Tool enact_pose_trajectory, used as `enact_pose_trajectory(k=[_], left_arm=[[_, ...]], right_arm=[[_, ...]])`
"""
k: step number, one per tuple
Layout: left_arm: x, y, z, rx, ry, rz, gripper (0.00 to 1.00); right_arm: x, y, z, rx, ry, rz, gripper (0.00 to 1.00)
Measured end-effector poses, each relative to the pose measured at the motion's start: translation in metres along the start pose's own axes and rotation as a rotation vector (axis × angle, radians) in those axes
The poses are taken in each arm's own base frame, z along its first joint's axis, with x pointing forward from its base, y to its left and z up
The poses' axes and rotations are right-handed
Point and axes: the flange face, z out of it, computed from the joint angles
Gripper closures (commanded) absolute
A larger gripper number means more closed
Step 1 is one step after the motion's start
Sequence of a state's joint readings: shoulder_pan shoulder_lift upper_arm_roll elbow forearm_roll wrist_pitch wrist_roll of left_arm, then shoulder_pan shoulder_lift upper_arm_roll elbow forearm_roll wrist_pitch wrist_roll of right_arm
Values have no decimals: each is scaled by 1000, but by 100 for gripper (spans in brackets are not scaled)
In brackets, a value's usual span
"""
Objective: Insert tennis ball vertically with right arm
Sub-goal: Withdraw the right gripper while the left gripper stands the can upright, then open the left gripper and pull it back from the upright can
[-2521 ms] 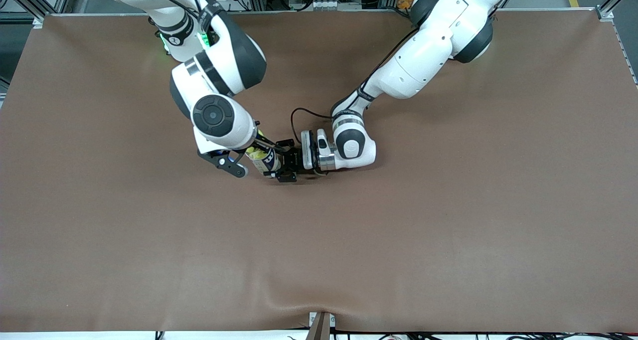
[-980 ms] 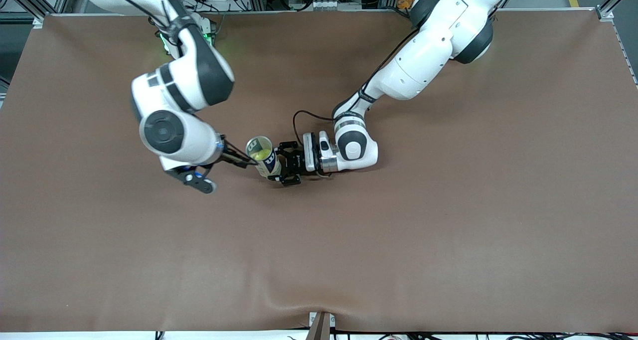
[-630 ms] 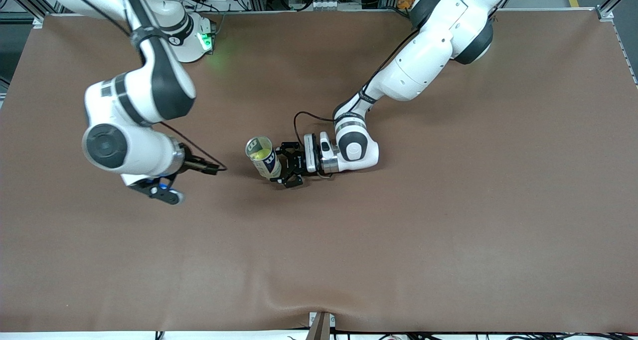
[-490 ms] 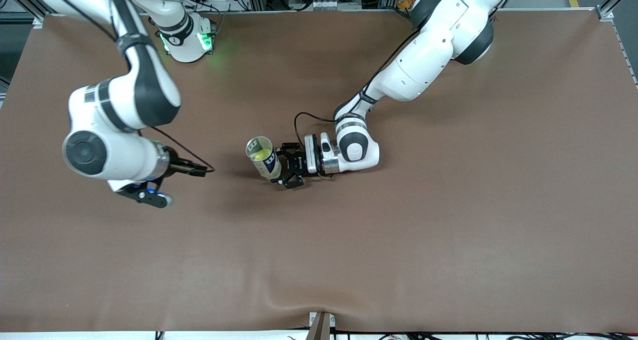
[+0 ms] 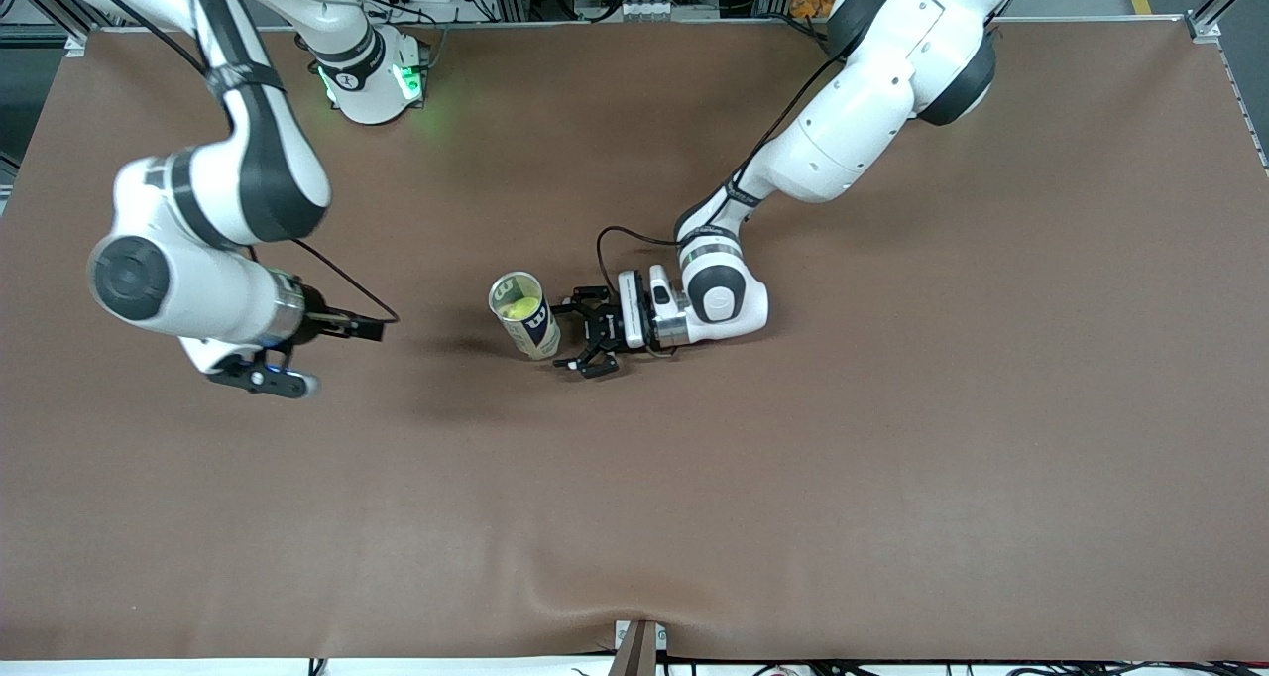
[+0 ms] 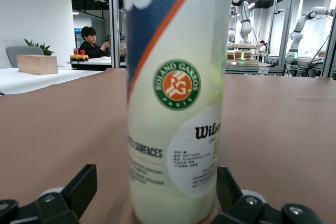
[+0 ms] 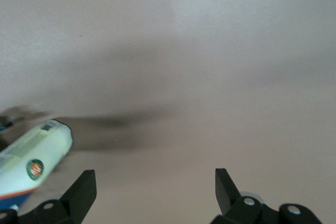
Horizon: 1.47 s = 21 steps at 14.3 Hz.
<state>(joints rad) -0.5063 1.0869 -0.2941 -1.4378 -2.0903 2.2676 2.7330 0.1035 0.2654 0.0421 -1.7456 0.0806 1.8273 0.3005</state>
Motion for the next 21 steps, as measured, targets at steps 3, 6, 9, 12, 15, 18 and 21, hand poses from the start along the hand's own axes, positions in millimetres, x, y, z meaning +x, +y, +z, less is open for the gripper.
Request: enact_pose_trajectory(k=[3, 6, 9, 12, 15, 18, 21], left_arm=[[20, -8, -31, -20, -38, 12, 0], [42, -30, -73, -57, -78, 37, 0], [62, -54, -111, -130, -91, 30, 0], [68, -77, -145, -207, -109, -7, 0], [91, -113, -190, -271, -218, -5, 0], [128, -147, -231, -326, -288, -27, 0], [145, -166, -256, -355, -339, -64, 0]], right_arm=[[-8, 50, -42, 20, 33, -53, 0], [-34, 62, -92, 23, 91, -132, 0], [-60, 65, -138, -67, 129, -198, 0], [-79, 69, -179, -102, 111, -208, 0], [-93, 75, -217, -98, 133, -196, 0], [-101, 82, -235, -88, 162, -182, 0], [-106, 82, -240, -57, 170, -143, 0]])
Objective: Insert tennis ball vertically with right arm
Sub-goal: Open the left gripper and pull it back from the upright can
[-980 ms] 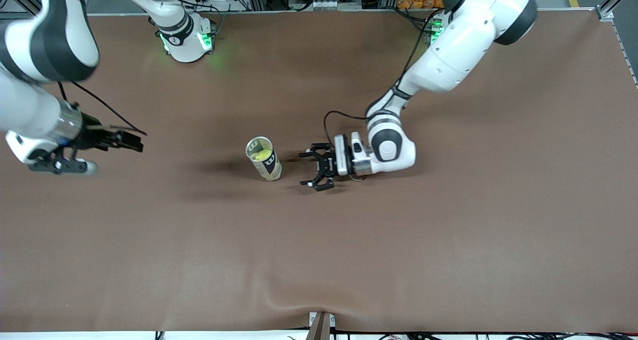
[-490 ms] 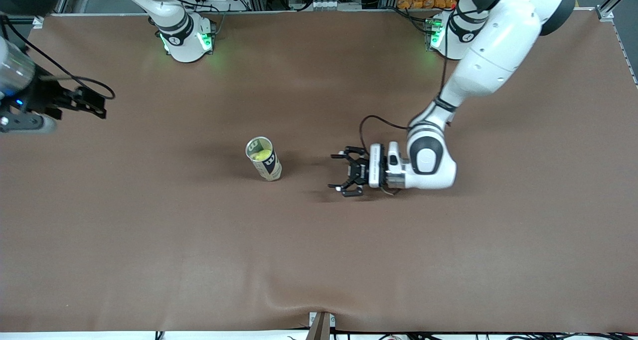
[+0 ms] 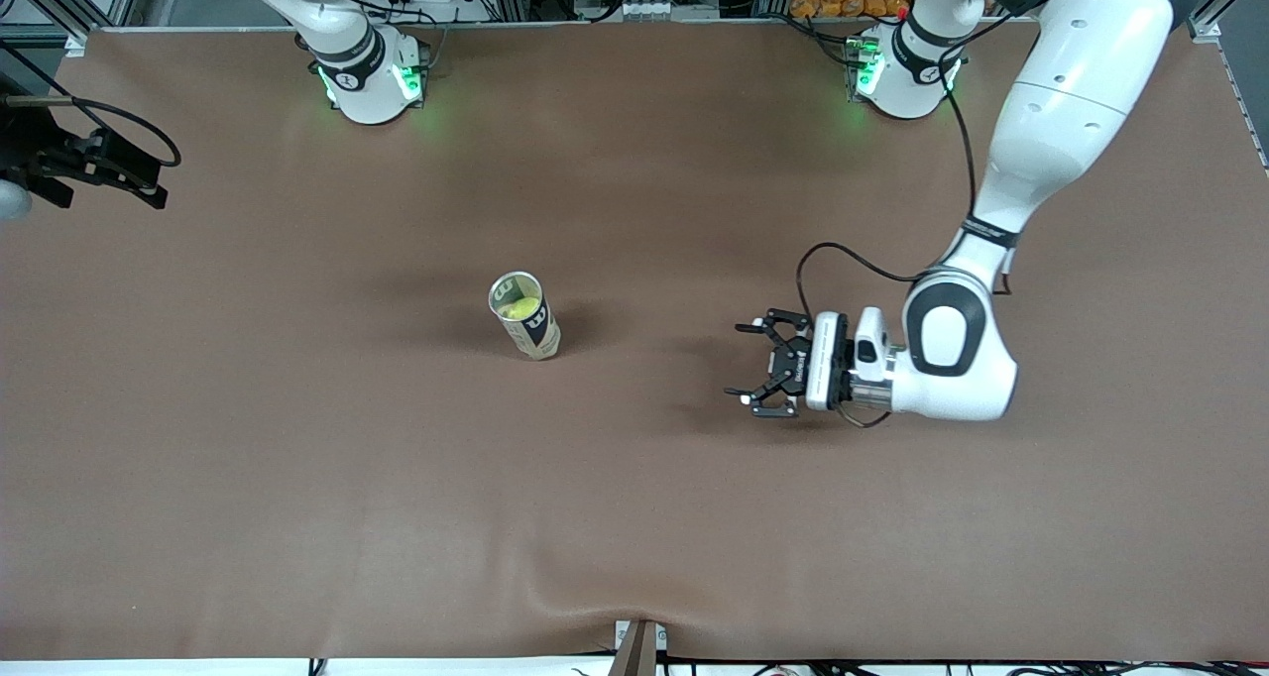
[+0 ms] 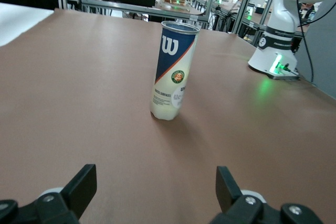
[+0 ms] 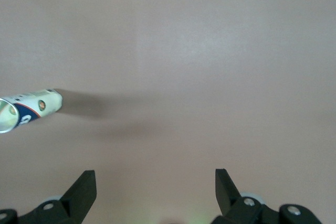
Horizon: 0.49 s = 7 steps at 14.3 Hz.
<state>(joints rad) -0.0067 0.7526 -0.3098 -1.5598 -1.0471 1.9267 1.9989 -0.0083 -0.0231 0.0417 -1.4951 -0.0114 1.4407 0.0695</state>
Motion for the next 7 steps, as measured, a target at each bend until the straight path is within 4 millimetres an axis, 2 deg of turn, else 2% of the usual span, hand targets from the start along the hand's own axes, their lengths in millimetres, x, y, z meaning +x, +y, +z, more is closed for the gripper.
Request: enact_pose_trajectory(k=[7], left_arm=[[17, -6, -59, -83, -130, -194, 0]], right_arm=[[0, -1, 4, 8, -22, 61, 0]])
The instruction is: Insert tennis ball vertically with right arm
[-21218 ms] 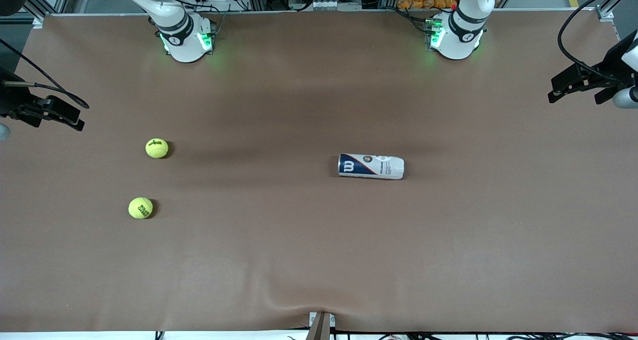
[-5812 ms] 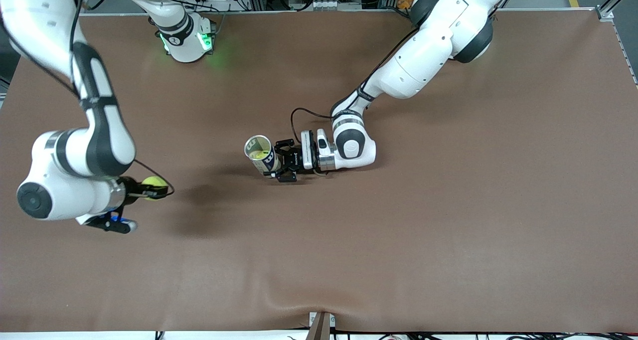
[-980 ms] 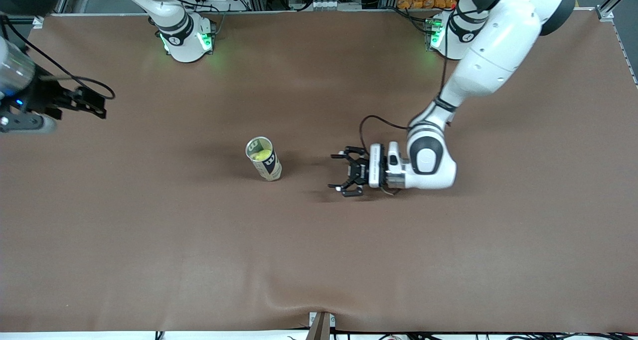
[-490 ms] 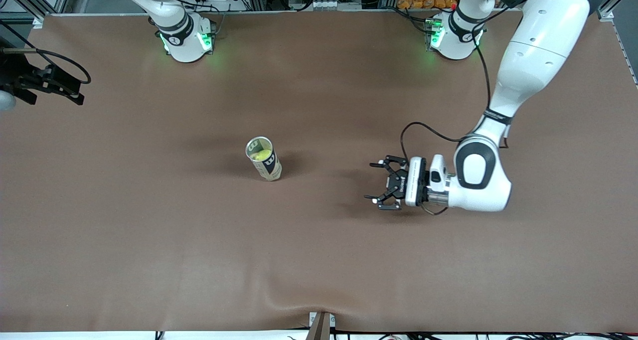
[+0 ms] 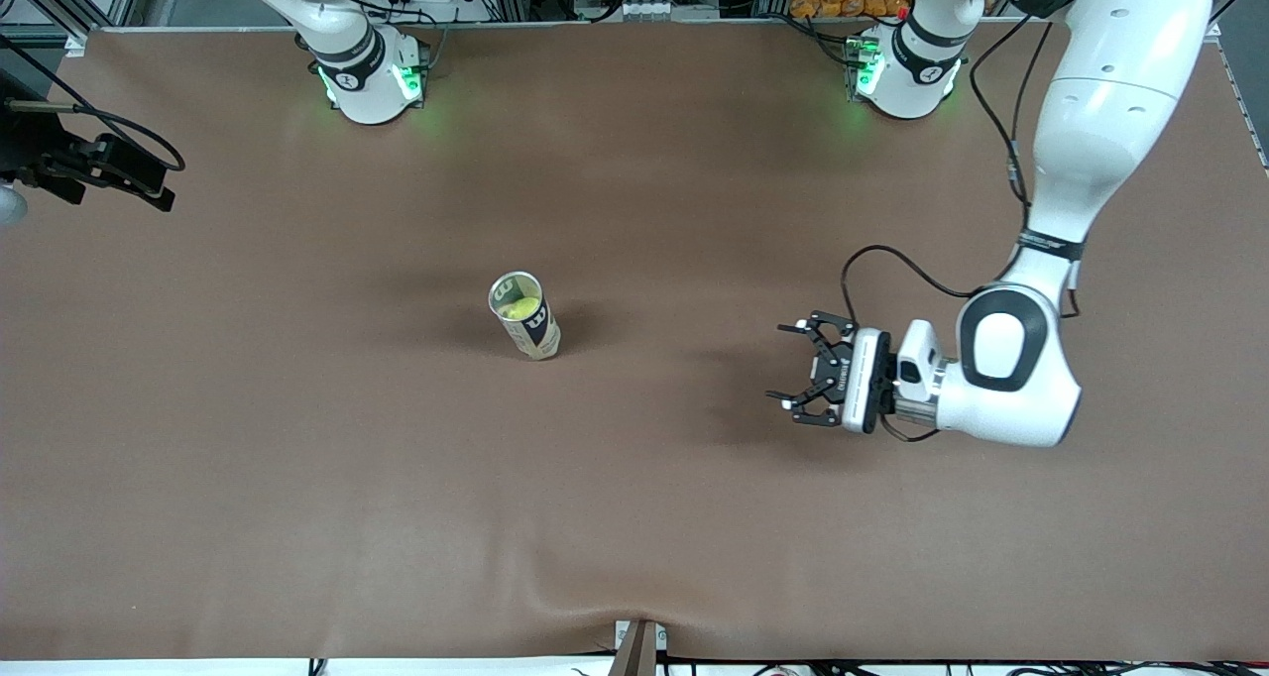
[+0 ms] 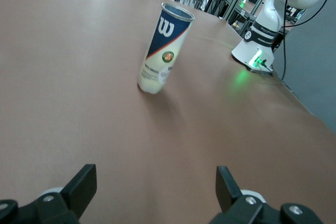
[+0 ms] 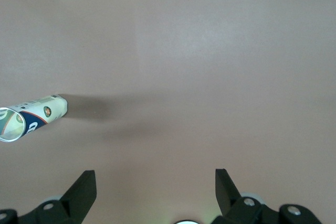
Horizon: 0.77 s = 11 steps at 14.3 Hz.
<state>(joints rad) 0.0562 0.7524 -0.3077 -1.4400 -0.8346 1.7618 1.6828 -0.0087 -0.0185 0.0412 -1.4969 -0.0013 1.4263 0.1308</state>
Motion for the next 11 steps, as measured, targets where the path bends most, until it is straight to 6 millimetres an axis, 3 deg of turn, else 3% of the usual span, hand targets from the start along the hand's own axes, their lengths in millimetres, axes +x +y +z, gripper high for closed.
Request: enact_pose_trajectory(k=[4, 8, 11], left_arm=[[24, 16, -32, -19, -151, -218, 0], [78, 72, -89, 43, -309, -546, 0], [100, 105, -123, 164, -410, -781, 0]], right_arm=[[0, 4, 1, 0, -7, 12, 0], [1, 9, 2, 0, -9, 20, 0], [2, 8, 4, 1, -13, 19, 0]])
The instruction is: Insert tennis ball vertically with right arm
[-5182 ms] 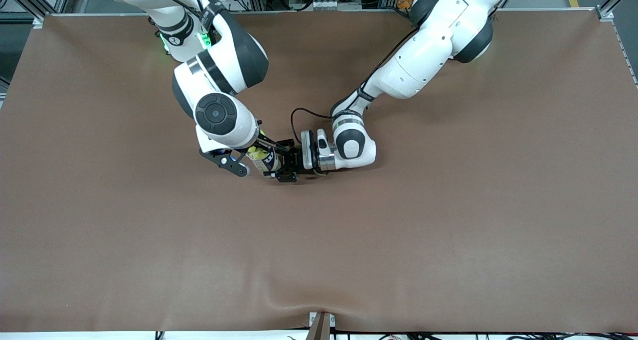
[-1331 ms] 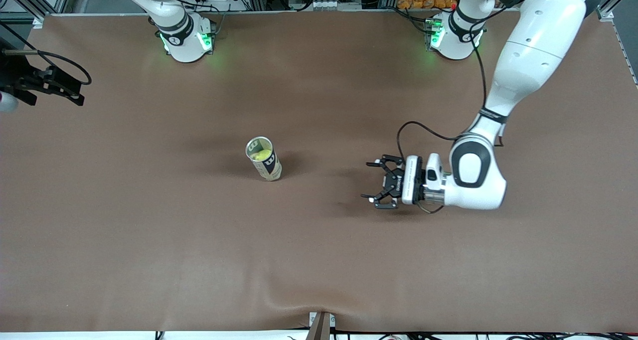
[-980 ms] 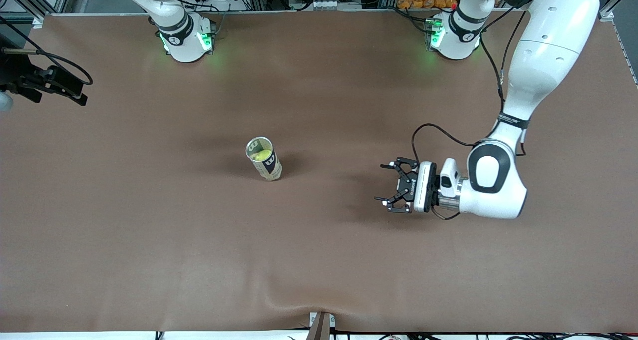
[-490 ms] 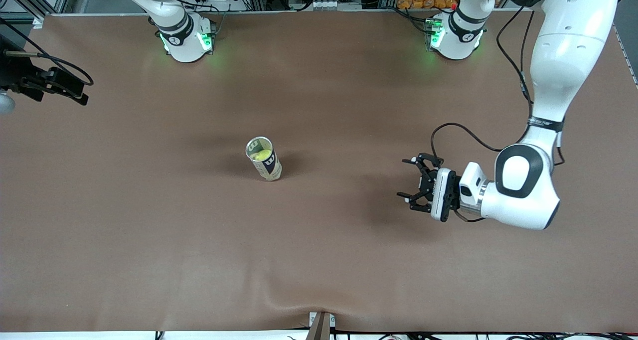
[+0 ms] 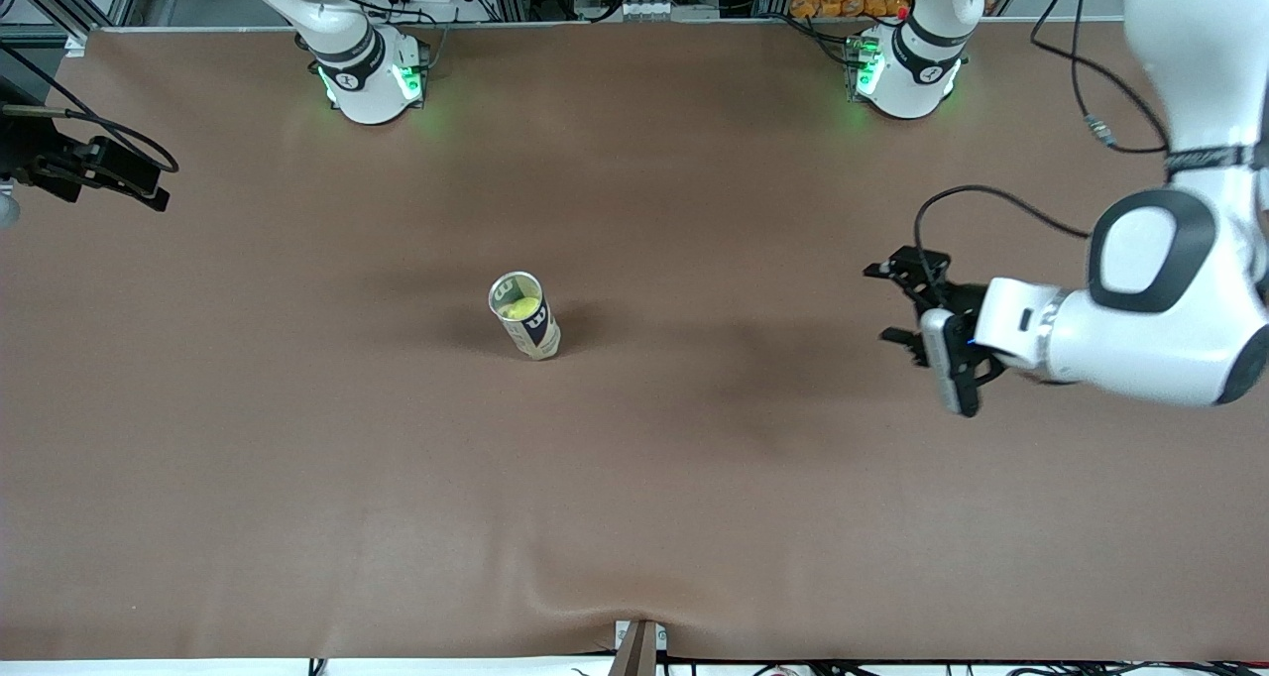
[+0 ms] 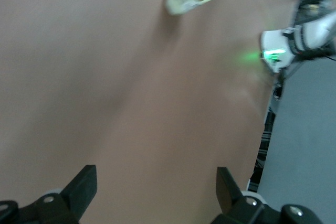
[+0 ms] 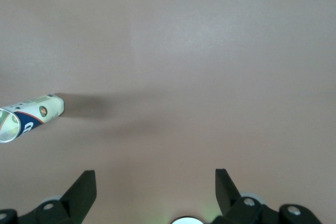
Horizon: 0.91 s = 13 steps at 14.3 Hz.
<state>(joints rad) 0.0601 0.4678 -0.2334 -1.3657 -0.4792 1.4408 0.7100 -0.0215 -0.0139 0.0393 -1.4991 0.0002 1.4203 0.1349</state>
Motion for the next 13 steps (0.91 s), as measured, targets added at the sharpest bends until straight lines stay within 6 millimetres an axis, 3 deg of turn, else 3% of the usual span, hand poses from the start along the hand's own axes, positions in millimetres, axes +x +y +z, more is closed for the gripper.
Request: enact_pose_trajectory(k=[7, 10, 13], left_arm=[[-17, 48, -36, 172, -114, -374, 0], [-24, 100, -68, 267, -90, -552, 0], [-48, 155, -101, 379, -73, -662, 0]], right_arm=[[8, -1, 5, 4, 25, 0, 0], [8, -1, 6, 4, 23, 1, 0], [9, 0, 6, 4, 23, 2, 0]])
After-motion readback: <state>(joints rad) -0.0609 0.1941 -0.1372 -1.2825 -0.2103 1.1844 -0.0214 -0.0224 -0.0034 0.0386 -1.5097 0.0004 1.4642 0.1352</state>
